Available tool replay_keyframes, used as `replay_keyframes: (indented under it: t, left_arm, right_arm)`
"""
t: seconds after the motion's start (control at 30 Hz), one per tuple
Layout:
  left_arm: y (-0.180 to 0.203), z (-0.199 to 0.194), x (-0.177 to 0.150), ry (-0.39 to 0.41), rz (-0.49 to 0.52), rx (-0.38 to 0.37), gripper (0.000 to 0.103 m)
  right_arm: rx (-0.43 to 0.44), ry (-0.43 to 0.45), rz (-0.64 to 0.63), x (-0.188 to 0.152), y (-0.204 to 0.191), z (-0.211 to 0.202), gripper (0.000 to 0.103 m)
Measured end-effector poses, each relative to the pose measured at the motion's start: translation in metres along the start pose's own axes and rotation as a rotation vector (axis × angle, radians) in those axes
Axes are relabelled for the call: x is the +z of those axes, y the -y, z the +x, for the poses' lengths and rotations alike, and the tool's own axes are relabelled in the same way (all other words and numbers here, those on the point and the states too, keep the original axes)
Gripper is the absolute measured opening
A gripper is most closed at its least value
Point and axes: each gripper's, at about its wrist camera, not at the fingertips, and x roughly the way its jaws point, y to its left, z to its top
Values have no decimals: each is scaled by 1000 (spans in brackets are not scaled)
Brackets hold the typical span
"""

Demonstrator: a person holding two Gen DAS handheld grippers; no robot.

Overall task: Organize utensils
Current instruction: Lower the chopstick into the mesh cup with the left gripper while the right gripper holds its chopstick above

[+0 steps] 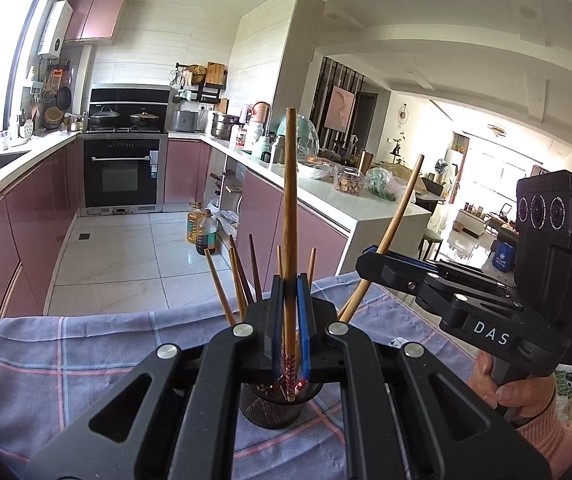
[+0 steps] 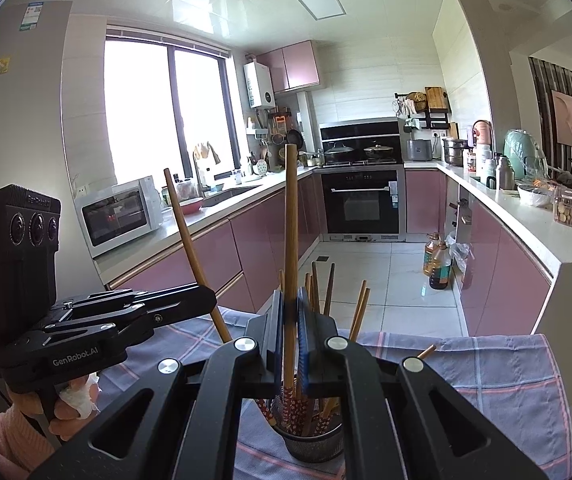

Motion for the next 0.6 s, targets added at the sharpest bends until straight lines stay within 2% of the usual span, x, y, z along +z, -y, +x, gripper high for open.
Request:
replay_keyframes:
  t: [0.6]
  left_arm:
    - [4, 9, 3, -12, -4, 3, 7]
  right_arm:
    - [-10, -16, 17, -7, 2, 7, 6]
